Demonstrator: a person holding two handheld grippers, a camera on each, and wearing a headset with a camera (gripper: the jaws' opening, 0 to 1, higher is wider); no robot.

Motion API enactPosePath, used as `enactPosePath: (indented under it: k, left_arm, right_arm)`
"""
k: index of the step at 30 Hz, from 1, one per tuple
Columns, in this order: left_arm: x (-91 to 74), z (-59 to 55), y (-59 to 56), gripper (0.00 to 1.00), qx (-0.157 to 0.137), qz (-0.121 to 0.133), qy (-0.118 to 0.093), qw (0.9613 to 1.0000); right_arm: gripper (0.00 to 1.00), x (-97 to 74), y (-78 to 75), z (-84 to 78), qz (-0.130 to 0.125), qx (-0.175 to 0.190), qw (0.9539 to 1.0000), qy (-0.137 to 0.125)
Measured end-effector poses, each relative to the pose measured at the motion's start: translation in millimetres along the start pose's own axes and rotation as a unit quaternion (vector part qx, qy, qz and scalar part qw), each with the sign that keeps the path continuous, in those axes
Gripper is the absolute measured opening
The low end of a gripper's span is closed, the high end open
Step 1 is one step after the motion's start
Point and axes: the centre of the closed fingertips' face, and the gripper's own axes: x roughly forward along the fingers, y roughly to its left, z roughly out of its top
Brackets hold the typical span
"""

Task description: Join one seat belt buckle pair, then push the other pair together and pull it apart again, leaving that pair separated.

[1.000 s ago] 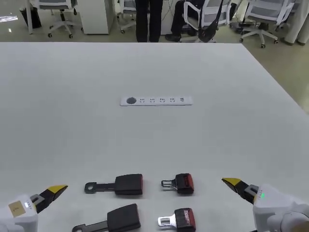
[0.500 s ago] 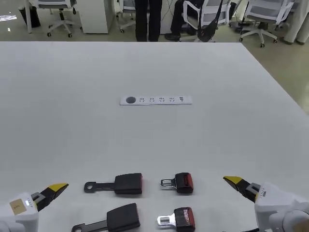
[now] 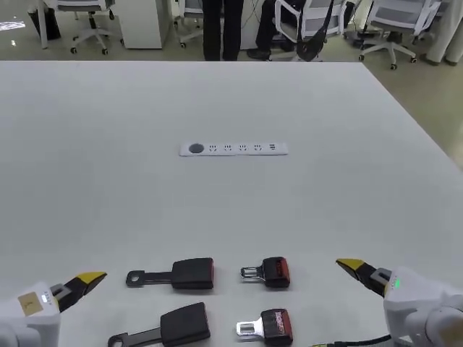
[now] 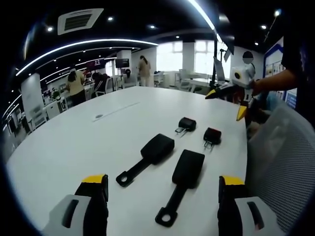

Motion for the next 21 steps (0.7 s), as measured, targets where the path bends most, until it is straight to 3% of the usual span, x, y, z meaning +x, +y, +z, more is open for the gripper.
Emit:
enactPosePath:
  k: [5,13,21]
  left_arm:
    - [5.2,0.3,3.0,0.92,0.009,-0.012,0.007,0.9999]
    - [15.0,5.8,-4.2,0.82,0.026,-0.037,0.020,0.9988]
    - [27.9,1.7,-11.8,0.72,0.049,-0.066,0.045,0.9956]
  right_arm:
    - [0.99,0.5,-5.4,-1.4,0.005,-0.009,0.9999,0.005]
    - [0.95,4.4,-6.5,-2.7,0.022,-0.026,0.9993,0.016]
    - [0.86,11.1,0.2,-0.5,0.049,-0.053,0.9971,0.026]
